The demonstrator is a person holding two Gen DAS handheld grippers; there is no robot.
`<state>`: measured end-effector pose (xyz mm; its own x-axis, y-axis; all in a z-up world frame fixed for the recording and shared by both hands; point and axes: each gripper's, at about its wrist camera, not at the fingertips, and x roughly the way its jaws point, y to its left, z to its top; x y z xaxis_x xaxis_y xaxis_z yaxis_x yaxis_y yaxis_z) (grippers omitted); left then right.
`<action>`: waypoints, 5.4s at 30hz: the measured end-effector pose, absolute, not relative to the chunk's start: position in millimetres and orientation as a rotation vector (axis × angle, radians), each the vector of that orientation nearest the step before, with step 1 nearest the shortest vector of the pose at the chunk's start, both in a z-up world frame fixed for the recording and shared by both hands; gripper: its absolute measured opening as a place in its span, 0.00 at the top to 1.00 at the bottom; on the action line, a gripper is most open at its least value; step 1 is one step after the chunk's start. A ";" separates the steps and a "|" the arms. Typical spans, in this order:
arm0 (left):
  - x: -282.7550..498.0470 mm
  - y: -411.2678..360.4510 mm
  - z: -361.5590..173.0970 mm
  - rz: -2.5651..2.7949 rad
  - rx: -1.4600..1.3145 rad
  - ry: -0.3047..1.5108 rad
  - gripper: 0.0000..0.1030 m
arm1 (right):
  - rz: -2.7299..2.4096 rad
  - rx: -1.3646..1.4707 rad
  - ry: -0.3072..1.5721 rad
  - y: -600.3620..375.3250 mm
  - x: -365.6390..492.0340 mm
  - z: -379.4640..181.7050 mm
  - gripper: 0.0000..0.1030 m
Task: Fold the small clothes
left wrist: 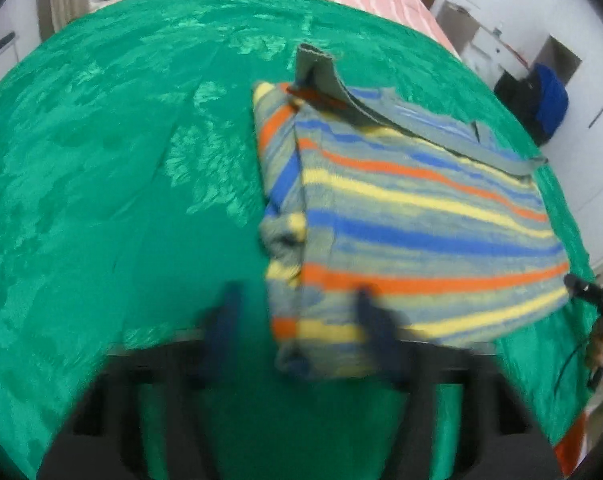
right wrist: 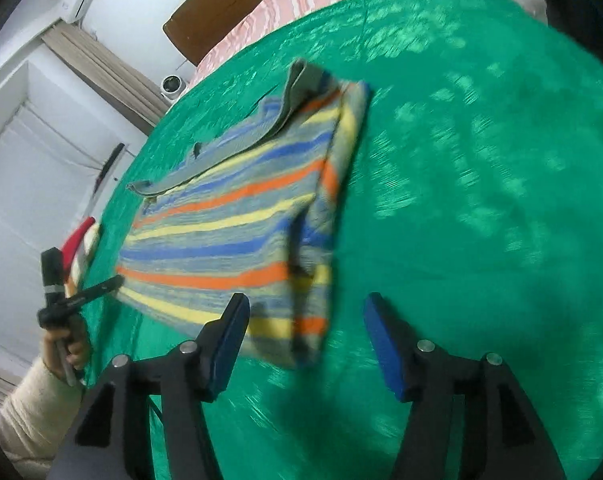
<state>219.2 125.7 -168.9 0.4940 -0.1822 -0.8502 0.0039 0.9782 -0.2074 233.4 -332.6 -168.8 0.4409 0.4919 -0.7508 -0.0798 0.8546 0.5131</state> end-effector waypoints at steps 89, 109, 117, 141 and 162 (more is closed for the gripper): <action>13.9 -169.1 -157.4 -0.520 0.507 0.797 0.26 | 0.063 0.118 0.762 -347.6 6.3 -85.0 0.33; 52.3 -171.6 -143.6 -0.576 0.218 0.763 0.93 | 0.481 0.555 1.113 -338.6 277.8 -177.0 0.86; 41.1 -5.3 -99.1 -0.420 -0.090 0.766 0.93 | 0.658 0.373 1.002 -215.2 266.4 -89.6 0.88; 58.9 148.7 -165.4 -0.100 -0.313 0.972 0.72 | 0.776 -0.176 0.986 -60.1 177.4 -119.1 0.63; 170.4 184.7 -166.7 0.040 -0.366 1.004 0.50 | 0.524 -0.063 0.946 -85.8 217.1 -163.3 0.50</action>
<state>170.4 184.7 -166.7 0.5411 -0.1341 -0.8302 -0.1993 0.9386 -0.2816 217.1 -85.8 -163.3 0.4703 0.4003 -0.7865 -0.4544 0.8738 0.1731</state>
